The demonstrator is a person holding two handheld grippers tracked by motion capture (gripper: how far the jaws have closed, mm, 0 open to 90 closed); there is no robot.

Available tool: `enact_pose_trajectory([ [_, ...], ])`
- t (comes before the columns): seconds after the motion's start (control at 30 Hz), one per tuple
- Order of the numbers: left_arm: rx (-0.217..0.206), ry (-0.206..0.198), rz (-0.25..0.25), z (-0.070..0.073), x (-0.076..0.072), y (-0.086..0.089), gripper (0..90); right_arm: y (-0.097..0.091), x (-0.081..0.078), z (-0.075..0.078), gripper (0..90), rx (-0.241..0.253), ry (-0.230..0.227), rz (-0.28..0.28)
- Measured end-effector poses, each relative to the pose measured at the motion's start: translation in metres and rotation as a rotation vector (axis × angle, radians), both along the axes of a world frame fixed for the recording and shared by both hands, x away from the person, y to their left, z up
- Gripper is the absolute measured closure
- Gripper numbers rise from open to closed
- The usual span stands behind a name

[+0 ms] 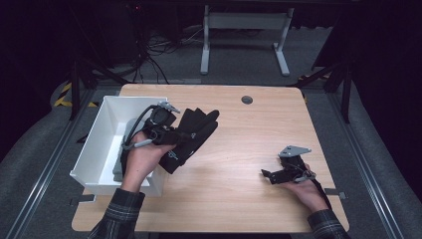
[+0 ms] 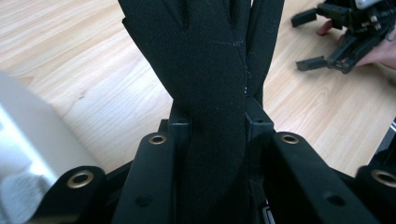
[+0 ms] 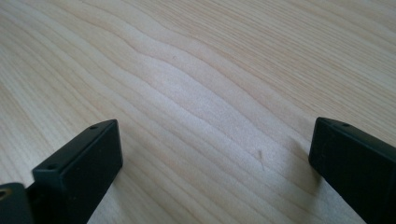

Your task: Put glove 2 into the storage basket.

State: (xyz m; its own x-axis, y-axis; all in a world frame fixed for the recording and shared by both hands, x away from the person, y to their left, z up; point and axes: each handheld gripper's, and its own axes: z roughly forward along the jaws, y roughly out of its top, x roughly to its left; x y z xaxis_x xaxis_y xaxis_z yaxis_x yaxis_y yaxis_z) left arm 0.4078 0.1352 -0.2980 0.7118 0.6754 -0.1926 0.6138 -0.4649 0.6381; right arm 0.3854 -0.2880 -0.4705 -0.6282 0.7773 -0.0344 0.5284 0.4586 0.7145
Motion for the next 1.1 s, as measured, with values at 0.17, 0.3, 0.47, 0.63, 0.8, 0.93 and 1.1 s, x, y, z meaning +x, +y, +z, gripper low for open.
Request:
enact_pose_trajectory([
  [0.17, -0.061, 0.011, 0.041, 0.004, 0.001, 0.022, 72.0, -0.001, -0.001, 0.0, 2.2, -0.003, 0.002, -0.005],
  [0.3, -0.073, 0.002, 0.073, 0.01, 0.001, 0.035, 72.0, -0.001, 0.0, 0.0, 0.4, -0.003, 0.006, -0.014],
  [0.47, -0.095, -0.002, 0.113, 0.015, 0.001, 0.053, 72.0, -0.001, 0.0, 0.0, 0.4, -0.003, 0.006, -0.014],
  [0.63, -0.1, -0.002, 0.156, 0.017, 0.0, 0.071, 72.0, -0.001, 0.001, 0.0, 0.1, -0.001, 0.008, -0.011],
  [0.8, -0.095, -0.01, 0.218, 0.019, -0.003, 0.094, 72.1, -0.001, 0.001, 0.0, 0.0, -0.002, 0.008, -0.01],
  [0.93, -0.108, 0.006, 0.277, 0.015, -0.005, 0.115, 72.1, 0.0, 0.001, 0.0, 0.0, -0.003, 0.008, -0.009],
  [1.1, -0.101, 0.047, 0.319, -0.003, -0.001, 0.128, 72.0, 0.0, 0.001, 0.0, 0.0, -0.004, 0.008, -0.009],
])
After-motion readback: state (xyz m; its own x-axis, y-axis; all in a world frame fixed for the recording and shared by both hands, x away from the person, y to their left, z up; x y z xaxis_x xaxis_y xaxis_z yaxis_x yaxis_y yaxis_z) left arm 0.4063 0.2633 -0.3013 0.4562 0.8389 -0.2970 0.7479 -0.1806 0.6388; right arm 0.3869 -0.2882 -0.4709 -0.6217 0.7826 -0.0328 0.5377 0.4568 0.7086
